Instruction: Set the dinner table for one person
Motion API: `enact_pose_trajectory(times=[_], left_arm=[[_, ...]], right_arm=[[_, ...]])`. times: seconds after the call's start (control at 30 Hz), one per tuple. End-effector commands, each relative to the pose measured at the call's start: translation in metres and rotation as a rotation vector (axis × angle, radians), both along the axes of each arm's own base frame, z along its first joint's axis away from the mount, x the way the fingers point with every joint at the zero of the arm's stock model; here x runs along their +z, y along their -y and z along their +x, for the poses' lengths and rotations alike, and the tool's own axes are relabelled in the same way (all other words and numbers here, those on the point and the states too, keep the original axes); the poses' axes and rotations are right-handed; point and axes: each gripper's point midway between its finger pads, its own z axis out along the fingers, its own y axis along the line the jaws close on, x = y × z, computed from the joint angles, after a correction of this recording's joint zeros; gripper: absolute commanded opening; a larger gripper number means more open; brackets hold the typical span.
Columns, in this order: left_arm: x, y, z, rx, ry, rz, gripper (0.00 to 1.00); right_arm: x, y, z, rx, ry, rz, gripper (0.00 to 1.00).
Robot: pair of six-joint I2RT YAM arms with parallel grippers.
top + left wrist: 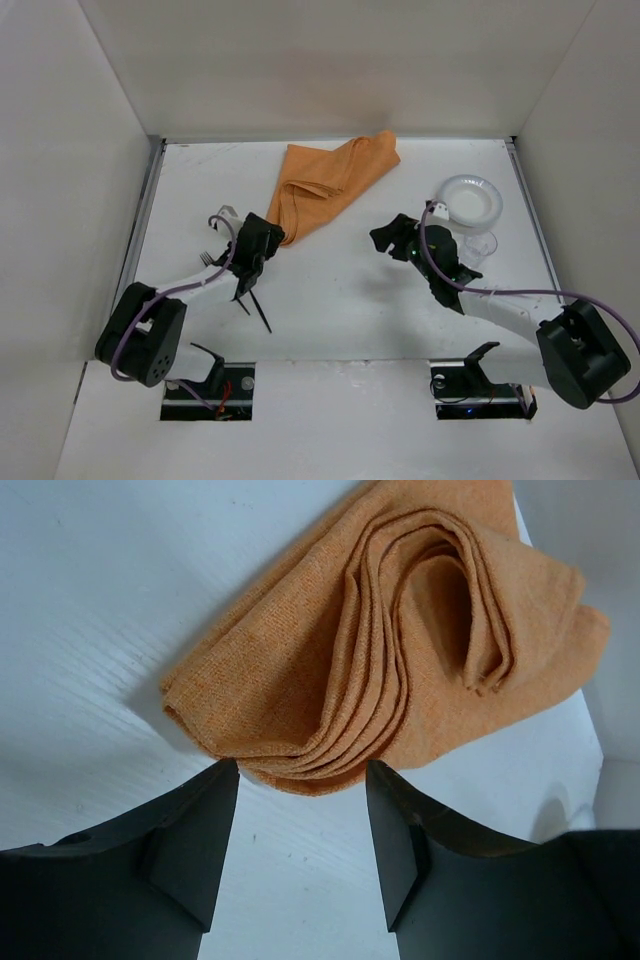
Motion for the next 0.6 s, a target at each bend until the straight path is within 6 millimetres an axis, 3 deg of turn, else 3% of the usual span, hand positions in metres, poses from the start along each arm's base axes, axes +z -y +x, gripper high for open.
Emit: enact_pose_trajectory(times=[0.0,0.4,0.5,0.57], left_arm=[[0.007,0.007,0.011,-0.059,0.004,0.030,0.52],[-0.025,0.020,0.027,-0.129,-0.118,0.182,0.49],[-0.035,0.029,0.025,-0.162,-0.142,0.196,0.39],[-0.043,0.031,0.022,-0.173,-0.161,0.201,0.28]], right_arm=[[0.014,-0.008,0.007,0.016,0.044,0.032,0.73],[0.014,-0.011,0.007,0.030,0.046,0.022,0.74],[0.010,-0.012,0.008,0.034,0.033,0.012,0.74],[0.011,-0.012,0.008,0.033,0.040,0.012,0.74]])
